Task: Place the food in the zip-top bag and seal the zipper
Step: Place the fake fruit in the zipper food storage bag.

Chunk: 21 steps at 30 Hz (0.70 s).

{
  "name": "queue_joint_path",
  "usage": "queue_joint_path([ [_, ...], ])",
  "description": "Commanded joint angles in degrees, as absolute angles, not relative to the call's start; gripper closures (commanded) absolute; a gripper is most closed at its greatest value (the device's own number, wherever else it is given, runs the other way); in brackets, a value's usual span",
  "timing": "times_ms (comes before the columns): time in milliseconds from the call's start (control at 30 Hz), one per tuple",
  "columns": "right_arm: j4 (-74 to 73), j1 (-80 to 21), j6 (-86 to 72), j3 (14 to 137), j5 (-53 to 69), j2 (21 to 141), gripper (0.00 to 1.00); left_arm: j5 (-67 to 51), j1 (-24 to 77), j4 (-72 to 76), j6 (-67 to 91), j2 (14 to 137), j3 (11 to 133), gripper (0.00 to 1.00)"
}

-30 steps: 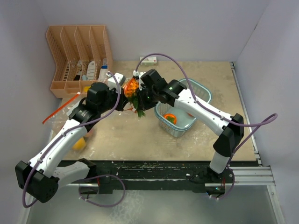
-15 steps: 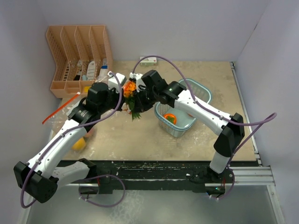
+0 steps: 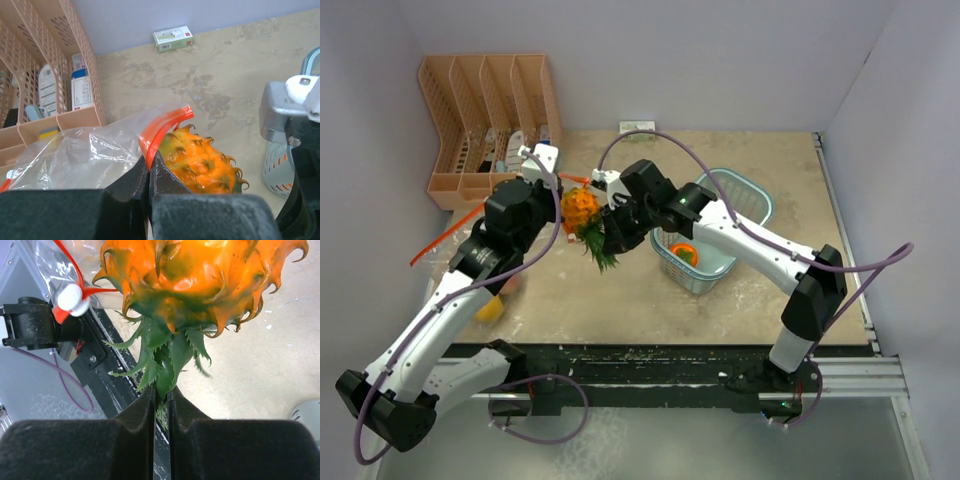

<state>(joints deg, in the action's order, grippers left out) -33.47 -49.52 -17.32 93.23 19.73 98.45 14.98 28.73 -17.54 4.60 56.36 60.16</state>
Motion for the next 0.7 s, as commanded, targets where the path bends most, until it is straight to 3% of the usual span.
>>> queue_joint_path([
  [0, -35.4, -49.8, -16.3, 93.1, 22.1, 96.4, 1.00, 15.2, 28.6, -9.7, 1.9, 54.5, 60.1, 1.00],
  [467, -35.1, -49.8, -16.1, 102.0, 22.1, 95.9, 1.00, -3.5, 28.6, -6.1, 5.8, 54.3, 51.9, 1.00],
  [667, -31.4, -49.2, -19.2, 101.8, 11.0, 95.6, 1.00, -9.5, 28.6, -6.0, 8.7, 53.6, 51.4, 1.00],
])
